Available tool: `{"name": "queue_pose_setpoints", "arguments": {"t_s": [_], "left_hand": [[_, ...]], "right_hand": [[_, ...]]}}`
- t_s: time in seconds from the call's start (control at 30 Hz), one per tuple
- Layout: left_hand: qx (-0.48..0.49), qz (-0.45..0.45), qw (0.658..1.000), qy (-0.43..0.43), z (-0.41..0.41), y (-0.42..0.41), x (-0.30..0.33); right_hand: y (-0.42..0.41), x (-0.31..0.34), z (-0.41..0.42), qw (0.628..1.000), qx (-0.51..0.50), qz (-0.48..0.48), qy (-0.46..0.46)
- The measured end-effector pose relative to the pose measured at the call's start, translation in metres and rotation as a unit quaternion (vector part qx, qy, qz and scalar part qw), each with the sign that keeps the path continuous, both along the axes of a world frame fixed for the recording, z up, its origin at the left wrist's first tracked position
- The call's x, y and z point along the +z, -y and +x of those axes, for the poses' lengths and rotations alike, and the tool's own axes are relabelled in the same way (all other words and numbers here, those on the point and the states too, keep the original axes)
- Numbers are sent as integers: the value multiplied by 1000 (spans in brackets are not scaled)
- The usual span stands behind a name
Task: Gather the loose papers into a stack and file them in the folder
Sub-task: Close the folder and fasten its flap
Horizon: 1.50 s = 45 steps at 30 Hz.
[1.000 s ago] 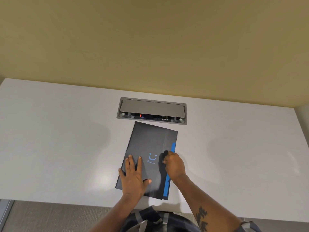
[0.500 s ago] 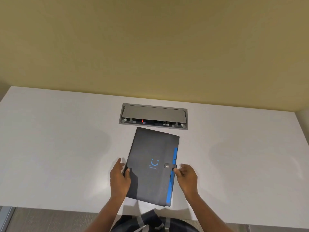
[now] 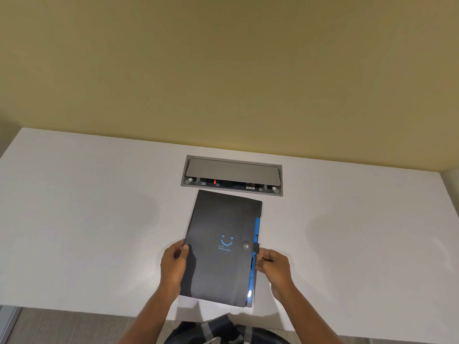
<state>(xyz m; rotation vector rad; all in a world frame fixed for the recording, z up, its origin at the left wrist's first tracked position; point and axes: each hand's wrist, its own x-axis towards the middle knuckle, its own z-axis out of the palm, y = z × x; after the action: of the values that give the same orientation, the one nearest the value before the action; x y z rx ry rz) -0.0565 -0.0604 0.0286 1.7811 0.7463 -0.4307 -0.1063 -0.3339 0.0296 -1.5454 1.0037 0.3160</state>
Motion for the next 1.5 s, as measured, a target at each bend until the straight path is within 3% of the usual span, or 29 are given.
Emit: {"name": "queue_pose_setpoints", "arguments": {"t_s": [0.53,1.1,1.5], "left_hand": [[122,61,991,17,44,-187,15],[45,62,995,67,231,-226,-3],[24,46,995,87,251,-215,-9]], "right_hand": [[-174,1,109,974,207,92,-22],[-229,-5,245,984,103,149,2],[-225,-10,252,985,102,132,33]]}}
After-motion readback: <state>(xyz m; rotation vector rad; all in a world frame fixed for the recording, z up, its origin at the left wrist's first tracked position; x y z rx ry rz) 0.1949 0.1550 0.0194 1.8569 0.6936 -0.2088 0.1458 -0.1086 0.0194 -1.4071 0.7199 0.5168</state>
